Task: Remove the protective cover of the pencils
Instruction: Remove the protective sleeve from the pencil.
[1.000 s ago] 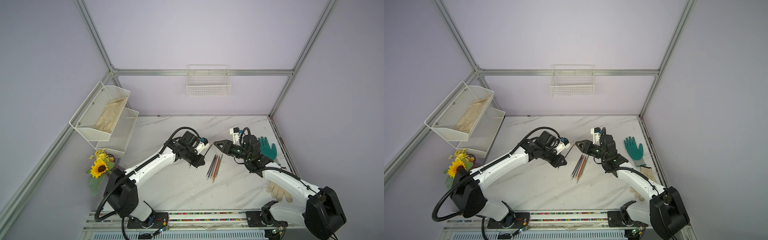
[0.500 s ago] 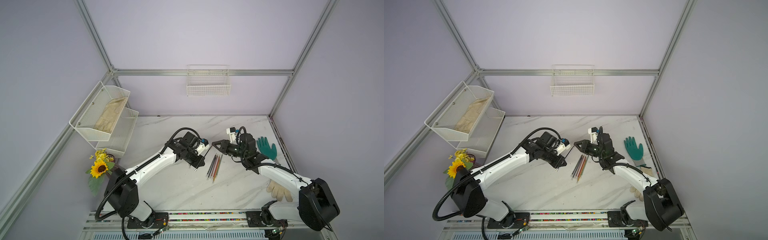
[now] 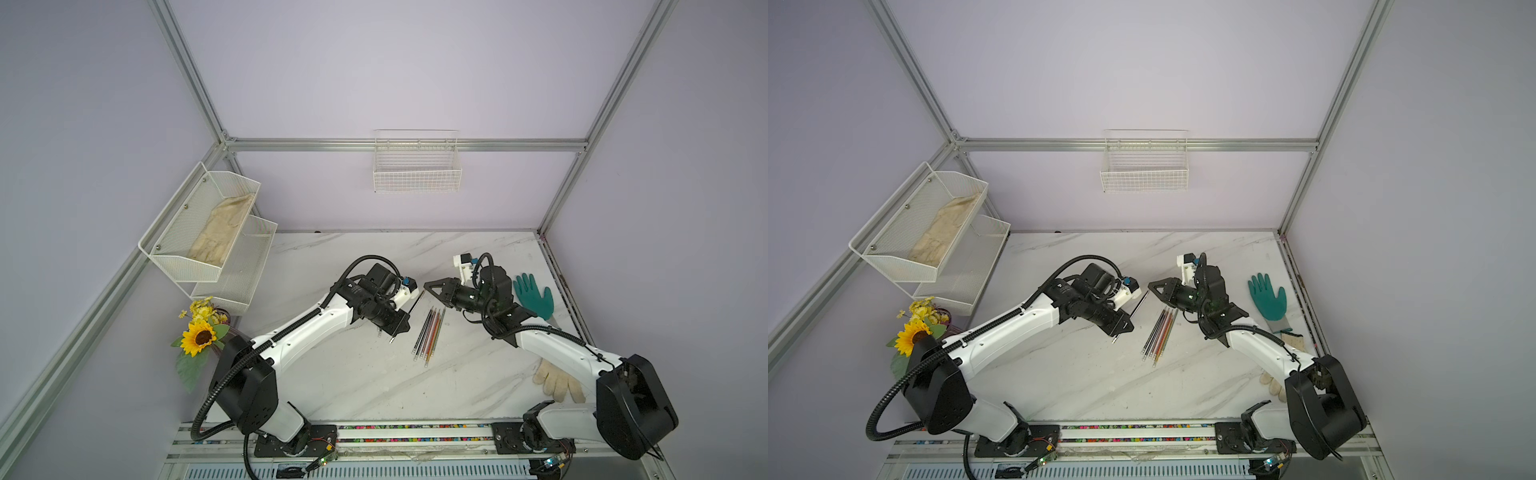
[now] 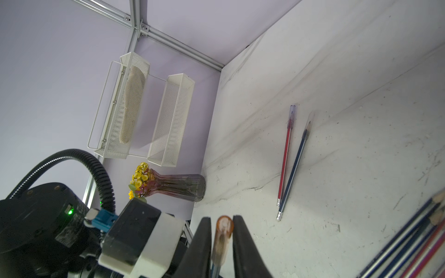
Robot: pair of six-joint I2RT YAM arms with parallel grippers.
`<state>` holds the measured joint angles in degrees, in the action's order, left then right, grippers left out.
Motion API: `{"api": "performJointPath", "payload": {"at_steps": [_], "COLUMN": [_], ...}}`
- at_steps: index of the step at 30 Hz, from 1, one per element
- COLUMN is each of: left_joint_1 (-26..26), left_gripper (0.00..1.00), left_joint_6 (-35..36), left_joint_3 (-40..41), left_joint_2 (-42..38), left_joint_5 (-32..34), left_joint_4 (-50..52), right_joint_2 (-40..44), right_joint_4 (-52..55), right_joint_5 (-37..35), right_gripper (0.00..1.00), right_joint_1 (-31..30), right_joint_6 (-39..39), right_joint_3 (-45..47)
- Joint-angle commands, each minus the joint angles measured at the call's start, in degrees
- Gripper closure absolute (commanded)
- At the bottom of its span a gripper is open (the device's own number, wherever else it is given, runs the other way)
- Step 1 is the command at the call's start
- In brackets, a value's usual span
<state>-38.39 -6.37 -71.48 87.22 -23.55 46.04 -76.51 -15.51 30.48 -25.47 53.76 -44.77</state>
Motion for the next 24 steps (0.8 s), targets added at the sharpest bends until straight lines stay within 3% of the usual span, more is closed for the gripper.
{"api": "performJointPath", "payload": {"at_steps": [1, 16, 24], "left_joint_1": [-0.4, -0.4, -0.5], "left_gripper": [1.0, 1.0, 1.0], "left_joint_6": [1.4, 1.5, 1.7], "left_joint_3": [-4.7, -4.9, -4.8], "left_joint_2": [0.1, 0.1, -0.2], "left_joint_5": [-0.5, -0.6, -0.6], "left_joint_4": [0.0, 0.0, 0.2], "right_joint_2": [0.1, 2.8, 2.6], "right_joint_4": [-3.2, -0.1, 0.3], "right_joint_5": [0.7, -4.3, 0.1], "right_gripper": [0.8, 0.92, 0.93], "right_joint_1": [0.2, 1.4, 8.6], "right_joint_6": [0.9, 0.8, 0.1], "right_joint_3": [-0.5, -0.8, -1.5]}}
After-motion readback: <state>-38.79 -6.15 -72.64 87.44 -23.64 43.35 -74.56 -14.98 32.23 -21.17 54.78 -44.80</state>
